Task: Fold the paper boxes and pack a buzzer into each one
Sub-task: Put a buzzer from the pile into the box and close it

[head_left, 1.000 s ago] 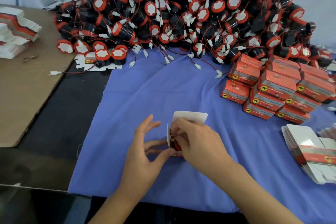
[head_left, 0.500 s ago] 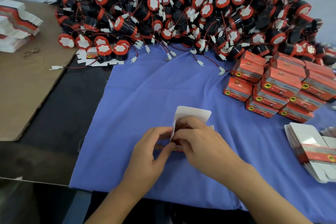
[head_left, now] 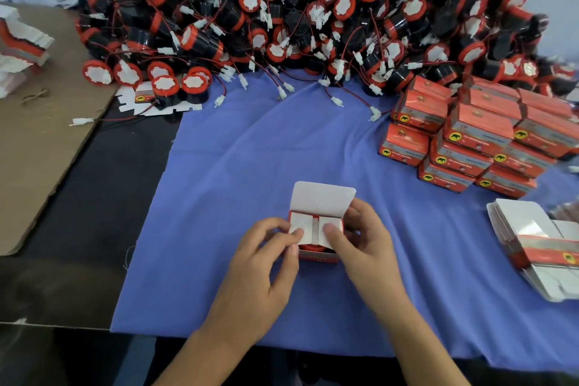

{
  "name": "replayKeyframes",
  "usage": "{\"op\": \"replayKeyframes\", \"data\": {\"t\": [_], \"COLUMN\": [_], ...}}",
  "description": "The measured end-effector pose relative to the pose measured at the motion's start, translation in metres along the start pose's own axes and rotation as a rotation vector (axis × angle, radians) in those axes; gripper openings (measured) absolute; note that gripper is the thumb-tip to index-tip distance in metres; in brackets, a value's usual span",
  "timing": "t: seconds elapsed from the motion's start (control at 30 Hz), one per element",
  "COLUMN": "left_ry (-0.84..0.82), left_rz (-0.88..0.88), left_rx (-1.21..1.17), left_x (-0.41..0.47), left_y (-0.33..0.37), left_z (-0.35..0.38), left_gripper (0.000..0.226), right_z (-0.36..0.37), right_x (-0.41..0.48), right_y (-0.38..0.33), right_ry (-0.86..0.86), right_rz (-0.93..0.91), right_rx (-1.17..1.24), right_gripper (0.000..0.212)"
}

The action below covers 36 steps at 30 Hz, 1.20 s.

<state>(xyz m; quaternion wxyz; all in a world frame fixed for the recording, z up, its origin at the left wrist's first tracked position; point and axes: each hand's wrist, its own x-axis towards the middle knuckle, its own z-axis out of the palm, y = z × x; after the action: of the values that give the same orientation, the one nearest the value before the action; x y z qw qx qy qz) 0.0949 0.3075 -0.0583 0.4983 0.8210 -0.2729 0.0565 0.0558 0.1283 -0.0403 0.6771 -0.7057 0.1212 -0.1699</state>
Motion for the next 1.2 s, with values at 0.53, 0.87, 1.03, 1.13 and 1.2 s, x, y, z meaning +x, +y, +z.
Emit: {"op": "replayKeyframes", "data": {"t": [0.53, 0.87, 1.03, 1.13, 1.2], "left_ry": [-0.034, -0.341, -0.290, -0.247, -0.226], "left_rz": [0.036, 0.043, 0.034, 0.017, 0.020], "left_rx": [-0.126, 0.049, 0.055, 0.063, 0.079], "left_x": [-0.002, 0.031, 0.036, 0.034, 0.033], "left_y": [-0.004, -0.006, 0.002, 0.006, 0.008], "left_z": [-0.004, -0.019, -0.022, -0.020, -0.019], "left_gripper": [0.035, 0.038, 0.040, 0.037, 0.034], "right_z": [-0.034, -0.035, -0.035, -0.035, -0.033], "right_x": [-0.010, -0.009, -0.008, -0.009, -0.011], "right_y": [0.015, -0.007, -0.015, -0.014, -0.014], "right_ry": [-0.251, -0.364, -0.364, -0.336, -0.315], "right_rz": [-0.195, -0.332, -0.292, -0.331, -0.358], "right_rx": [-0.438, -0.911, -0.886, -0.871, -0.856], "right_gripper": [0.038, 0.047, 0.046, 0.043, 0.041]}}
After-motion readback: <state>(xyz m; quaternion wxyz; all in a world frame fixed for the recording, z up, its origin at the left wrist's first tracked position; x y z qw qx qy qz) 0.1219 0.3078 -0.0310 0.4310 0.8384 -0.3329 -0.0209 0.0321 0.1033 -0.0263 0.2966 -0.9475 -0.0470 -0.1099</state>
